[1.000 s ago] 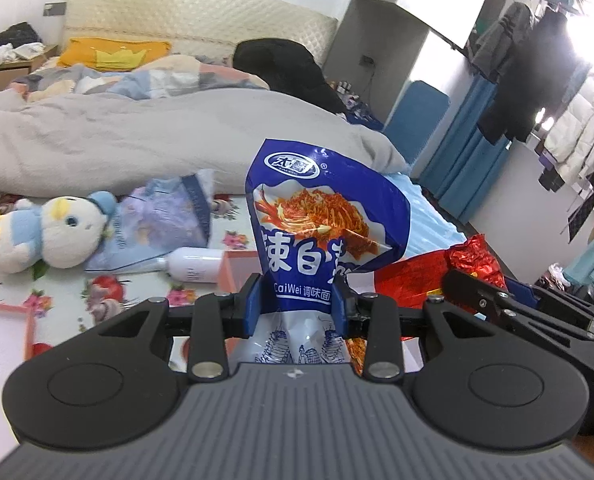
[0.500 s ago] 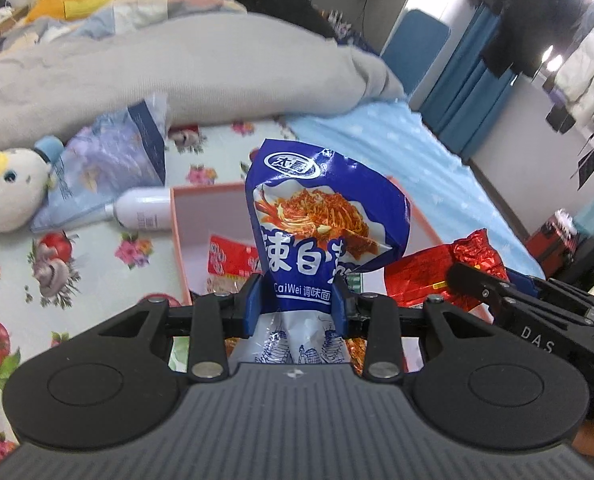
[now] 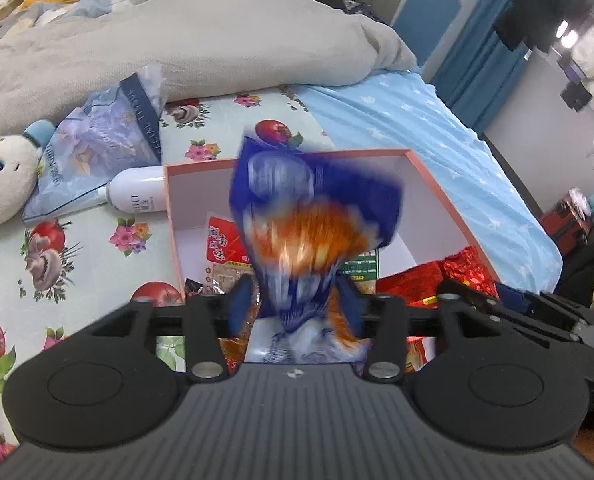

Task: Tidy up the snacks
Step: 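Open both grippers over the orange box to drop the snacks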

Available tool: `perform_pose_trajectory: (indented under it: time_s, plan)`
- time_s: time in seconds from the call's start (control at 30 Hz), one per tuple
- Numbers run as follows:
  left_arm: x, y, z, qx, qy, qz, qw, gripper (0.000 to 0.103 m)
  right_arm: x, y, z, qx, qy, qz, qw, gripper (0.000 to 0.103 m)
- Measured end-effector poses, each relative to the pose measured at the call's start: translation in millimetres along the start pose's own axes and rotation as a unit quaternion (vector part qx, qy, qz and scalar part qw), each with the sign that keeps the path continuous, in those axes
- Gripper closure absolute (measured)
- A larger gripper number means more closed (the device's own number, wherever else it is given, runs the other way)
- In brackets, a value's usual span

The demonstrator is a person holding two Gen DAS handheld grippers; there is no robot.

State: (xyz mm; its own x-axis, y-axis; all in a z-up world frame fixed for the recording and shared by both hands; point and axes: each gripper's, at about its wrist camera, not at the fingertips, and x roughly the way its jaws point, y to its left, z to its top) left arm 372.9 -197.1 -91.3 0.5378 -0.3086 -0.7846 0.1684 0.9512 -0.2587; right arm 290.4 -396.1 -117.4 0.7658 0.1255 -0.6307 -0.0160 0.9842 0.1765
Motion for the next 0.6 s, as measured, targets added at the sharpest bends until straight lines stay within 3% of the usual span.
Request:
perform_pose_trajectory:
  time_s: [0.07, 0.13, 0.5, 0.6]
  plan:
    - [-6.8, -0.6, 1.4, -0.003, -0.012, 0.011, 0.9999, 0.025, -2.4, -2.9, 1.6, 0.01, -0.001, 0.006, 1.0, 0.054]
    - [-13.3, -1.7, 3.1, 0.002, -0.019, 0.012, 0.9998, 0.024, -4.9, -4.5, 5.4, 0.014, 0.0, 0.013, 1.0, 0.048]
    - [-83.6, -10.1, 8.6, 0.023, -0.075, 0.006, 0.9969, 0.024, -66.9, 13.1, 29.3, -0.002, -0.072, 0.016, 0.997, 0.048]
    - [-109.5, -14.3, 4.9, 0.031, -0.097, 0.013, 0.9947, 0.012, -90.5, 18.3, 31.5, -0.003, -0.096, 0.015, 0.995, 0.048]
